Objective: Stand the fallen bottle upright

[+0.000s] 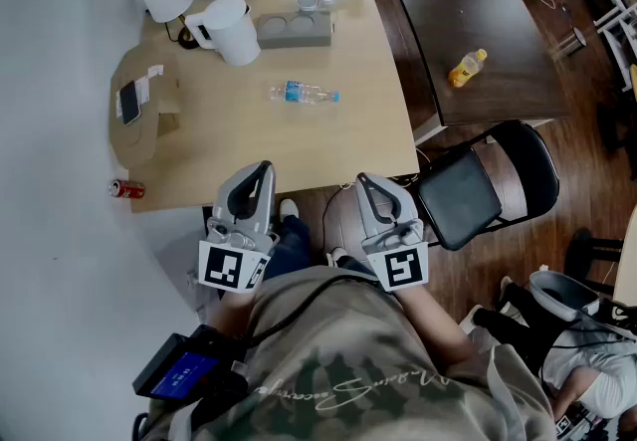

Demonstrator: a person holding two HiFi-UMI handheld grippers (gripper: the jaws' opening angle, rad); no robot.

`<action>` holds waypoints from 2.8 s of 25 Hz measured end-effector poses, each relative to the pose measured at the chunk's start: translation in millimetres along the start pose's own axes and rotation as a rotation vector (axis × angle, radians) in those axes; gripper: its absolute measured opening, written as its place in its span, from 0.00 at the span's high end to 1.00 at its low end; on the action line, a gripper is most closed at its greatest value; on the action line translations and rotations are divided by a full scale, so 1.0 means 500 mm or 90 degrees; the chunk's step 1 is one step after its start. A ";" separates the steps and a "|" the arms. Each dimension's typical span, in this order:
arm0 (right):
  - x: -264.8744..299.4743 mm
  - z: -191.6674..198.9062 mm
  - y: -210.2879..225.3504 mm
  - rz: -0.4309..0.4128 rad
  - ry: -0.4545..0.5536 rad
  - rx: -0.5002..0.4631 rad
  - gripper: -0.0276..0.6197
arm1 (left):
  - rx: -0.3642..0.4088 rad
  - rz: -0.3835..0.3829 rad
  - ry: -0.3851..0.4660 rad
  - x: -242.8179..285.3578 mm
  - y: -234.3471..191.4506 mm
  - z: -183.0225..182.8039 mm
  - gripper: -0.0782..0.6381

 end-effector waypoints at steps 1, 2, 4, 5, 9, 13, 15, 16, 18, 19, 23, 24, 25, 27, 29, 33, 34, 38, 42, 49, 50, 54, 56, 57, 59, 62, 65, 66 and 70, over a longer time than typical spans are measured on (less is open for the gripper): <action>0.006 -0.009 0.007 0.000 0.003 0.012 0.96 | 0.000 0.001 -0.002 0.007 0.003 -0.004 0.89; 0.015 -0.016 0.013 -0.001 0.005 0.023 0.96 | -0.002 0.001 -0.004 0.015 0.003 -0.006 0.89; 0.056 -0.022 0.014 -0.004 0.002 0.032 0.96 | -0.011 0.004 -0.005 0.030 -0.024 0.001 0.89; 0.087 -0.022 0.011 -0.005 0.000 0.030 0.96 | -0.017 0.007 -0.005 0.038 -0.049 0.011 0.89; 0.193 -0.025 0.003 -0.002 -0.006 0.016 0.96 | -0.038 0.022 -0.004 0.063 -0.139 0.046 0.89; 0.252 -0.030 0.004 0.014 -0.021 0.013 0.96 | -0.056 0.031 -0.007 0.080 -0.198 0.060 0.89; 0.282 -0.029 0.002 0.015 -0.031 0.001 0.96 | -0.065 0.042 -0.008 0.095 -0.223 0.068 0.89; 0.298 -0.030 0.000 0.015 -0.033 -0.005 0.96 | -0.071 0.048 -0.007 0.103 -0.236 0.072 0.89; 0.328 -0.031 -0.004 0.018 -0.036 -0.008 0.96 | -0.075 0.060 -0.008 0.116 -0.258 0.082 0.89; 0.339 -0.032 -0.003 0.022 -0.037 -0.006 0.96 | -0.074 0.065 -0.010 0.122 -0.268 0.087 0.89; 0.371 -0.035 0.014 0.033 -0.041 0.008 0.96 | -0.075 0.066 -0.010 0.146 -0.292 0.094 0.89; 0.376 -0.035 0.019 0.030 -0.038 0.010 0.96 | -0.072 0.066 -0.015 0.151 -0.293 0.097 0.89; 0.381 -0.034 0.024 0.026 -0.035 0.009 0.96 | -0.068 0.066 -0.023 0.156 -0.292 0.102 0.89; 0.393 -0.030 0.039 0.016 -0.030 0.009 0.96 | -0.061 0.066 -0.034 0.176 -0.288 0.109 0.89; 0.404 -0.028 0.059 0.003 -0.023 0.011 0.96 | -0.072 0.054 -0.030 0.200 -0.285 0.108 0.89; 0.412 -0.027 0.099 -0.025 -0.005 0.018 0.96 | -0.071 0.028 -0.043 0.234 -0.271 0.117 0.89; 0.414 -0.025 0.109 -0.031 -0.003 0.023 0.96 | -0.064 0.028 -0.052 0.244 -0.269 0.121 0.89; 0.419 -0.015 0.149 -0.051 0.002 0.034 0.96 | -0.038 0.048 -0.080 0.299 -0.254 0.136 0.89; 0.418 0.000 0.177 -0.061 0.010 0.045 0.96 | -0.012 0.079 -0.106 0.341 -0.229 0.161 0.89; 0.410 0.053 0.244 -0.059 -0.019 0.044 0.96 | -0.026 0.205 -0.262 0.411 -0.165 0.307 0.89; 0.410 0.059 0.253 -0.056 -0.022 0.049 0.95 | -0.011 0.216 -0.282 0.416 -0.160 0.322 0.89; 0.406 0.076 0.294 -0.034 -0.022 0.068 0.95 | 0.088 0.301 -0.400 0.439 -0.135 0.398 0.83; 0.405 0.088 0.306 -0.033 -0.031 0.071 0.95 | 0.164 0.361 -0.478 0.447 -0.129 0.450 0.59; 0.405 0.094 0.309 -0.034 -0.037 0.073 0.95 | 0.211 0.391 -0.510 0.451 -0.129 0.472 0.58; 0.406 0.104 0.312 -0.034 -0.047 0.079 0.96 | 0.299 0.449 -0.567 0.458 -0.131 0.512 0.50; 0.403 0.116 0.311 -0.030 -0.059 0.090 0.95 | 0.396 0.537 -0.654 0.464 -0.134 0.574 0.44; 0.399 0.131 0.308 -0.025 -0.067 0.102 0.96 | 0.451 0.604 -0.721 0.467 -0.139 0.633 0.43; 0.398 0.135 0.307 -0.025 -0.070 0.105 0.95 | 0.456 0.618 -0.731 0.471 -0.139 0.650 0.43; 0.391 0.148 0.312 -0.013 -0.075 0.115 0.95 | 0.444 0.664 -0.774 0.471 -0.138 0.716 0.43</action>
Point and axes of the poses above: the fingertips, and each gripper's own axes: x forward along the fingers, y to its right, z out of its underside, the point moved 1 cm from there along -x, backward along the fingers, and after that the axes turned 2 degrees about z, right-handed, at the moved point
